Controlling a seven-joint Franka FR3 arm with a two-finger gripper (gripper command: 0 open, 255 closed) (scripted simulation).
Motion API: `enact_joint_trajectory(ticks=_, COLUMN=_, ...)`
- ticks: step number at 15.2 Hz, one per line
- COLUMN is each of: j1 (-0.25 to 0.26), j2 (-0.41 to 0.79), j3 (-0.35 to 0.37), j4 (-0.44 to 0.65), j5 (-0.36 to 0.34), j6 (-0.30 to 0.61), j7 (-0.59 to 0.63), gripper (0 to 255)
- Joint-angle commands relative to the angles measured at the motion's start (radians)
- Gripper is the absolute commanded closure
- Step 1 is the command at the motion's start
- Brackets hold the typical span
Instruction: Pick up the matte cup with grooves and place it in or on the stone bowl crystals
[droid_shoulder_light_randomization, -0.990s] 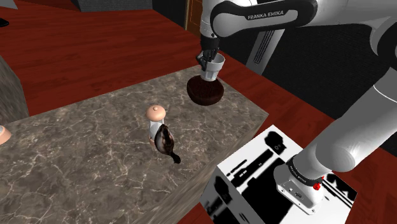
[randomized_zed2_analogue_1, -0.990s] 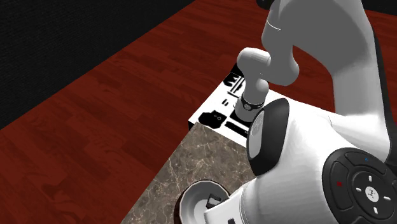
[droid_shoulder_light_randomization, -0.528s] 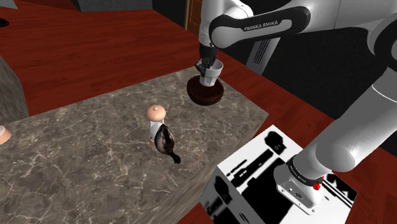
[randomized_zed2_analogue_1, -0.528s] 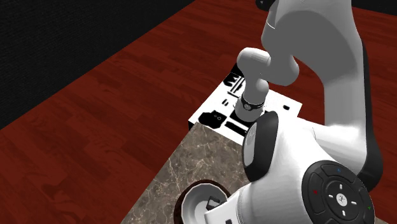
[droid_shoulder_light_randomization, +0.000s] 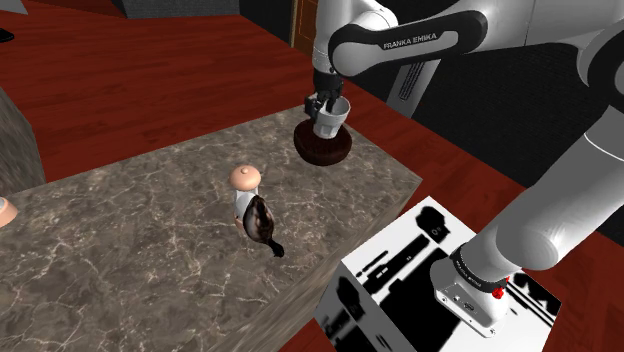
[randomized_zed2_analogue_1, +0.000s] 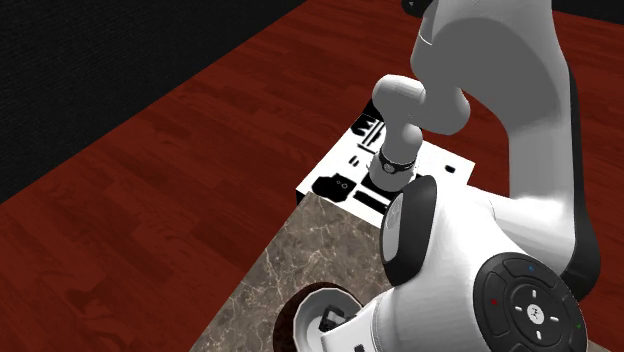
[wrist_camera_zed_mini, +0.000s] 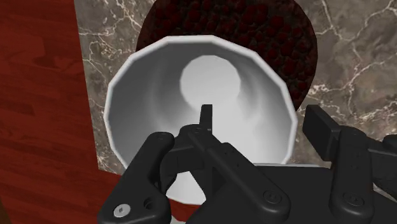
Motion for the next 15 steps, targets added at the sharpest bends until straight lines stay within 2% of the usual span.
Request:
enact_joint_trajectory(ticks=1, j1=0.0, j2=0.0, j3=0.0, j4=0.0, j5=0.0, j6=0.0, j7=0.0, gripper=0)
enact_joint_trajectory(ticks=4, j1=0.0, j2=0.0, j3=0.0, j4=0.0, j5=0.0, j6=0.0, j7=0.0, gripper=0)
enact_joint_trajectory(ticks=8, j1=0.008, j2=-0.033, j3=0.009, j4=0.087, j5=0.018, j6=-0.118, j7=-0.012, gripper=0)
enact_joint_trajectory(ticks=15, j1=0.008, j2=-0.033, j3=0.009, j4=0.087, j5=0.018, j6=-0.118, j7=-0.012, gripper=0)
